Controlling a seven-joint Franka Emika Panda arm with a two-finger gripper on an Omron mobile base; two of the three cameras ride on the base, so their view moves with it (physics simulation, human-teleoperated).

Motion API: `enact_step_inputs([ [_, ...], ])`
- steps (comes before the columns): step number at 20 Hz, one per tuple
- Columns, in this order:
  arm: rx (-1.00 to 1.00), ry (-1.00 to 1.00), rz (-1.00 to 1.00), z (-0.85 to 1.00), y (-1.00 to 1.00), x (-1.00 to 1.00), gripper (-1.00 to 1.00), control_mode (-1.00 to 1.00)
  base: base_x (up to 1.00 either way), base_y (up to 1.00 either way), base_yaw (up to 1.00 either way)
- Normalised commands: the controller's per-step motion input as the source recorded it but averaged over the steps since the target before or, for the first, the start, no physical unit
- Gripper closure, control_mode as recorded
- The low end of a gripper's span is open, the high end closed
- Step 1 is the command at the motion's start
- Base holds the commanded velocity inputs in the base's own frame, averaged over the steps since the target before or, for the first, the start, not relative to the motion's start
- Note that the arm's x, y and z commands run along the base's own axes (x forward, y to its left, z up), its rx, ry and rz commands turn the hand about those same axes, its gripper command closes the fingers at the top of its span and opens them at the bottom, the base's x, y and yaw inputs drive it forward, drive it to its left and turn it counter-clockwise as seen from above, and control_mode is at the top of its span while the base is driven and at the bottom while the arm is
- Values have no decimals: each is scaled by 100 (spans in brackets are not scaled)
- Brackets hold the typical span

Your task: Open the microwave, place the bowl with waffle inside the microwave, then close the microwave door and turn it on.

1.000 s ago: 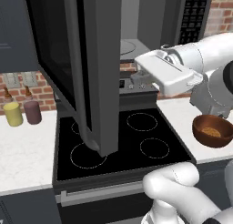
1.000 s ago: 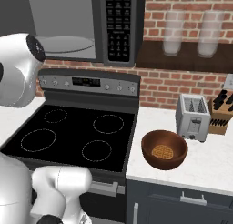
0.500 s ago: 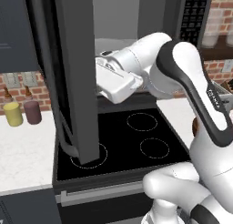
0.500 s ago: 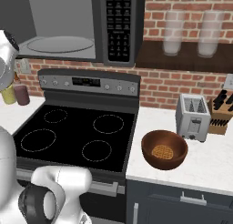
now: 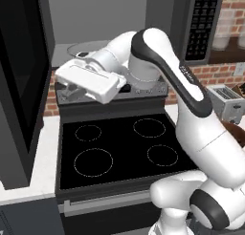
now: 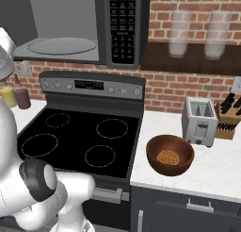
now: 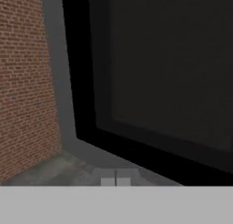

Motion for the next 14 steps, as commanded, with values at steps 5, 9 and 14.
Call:
enact_step_inputs([
  [5,7,-37,-17,0,-100,-19,100,-100,0,0,0],
  [9,0,-30,-29,-33,-100,-39,100,-100,0,0,0],
  [14,0,-9,-54,-70,-96,-10,100,-100,0,0,0],
])
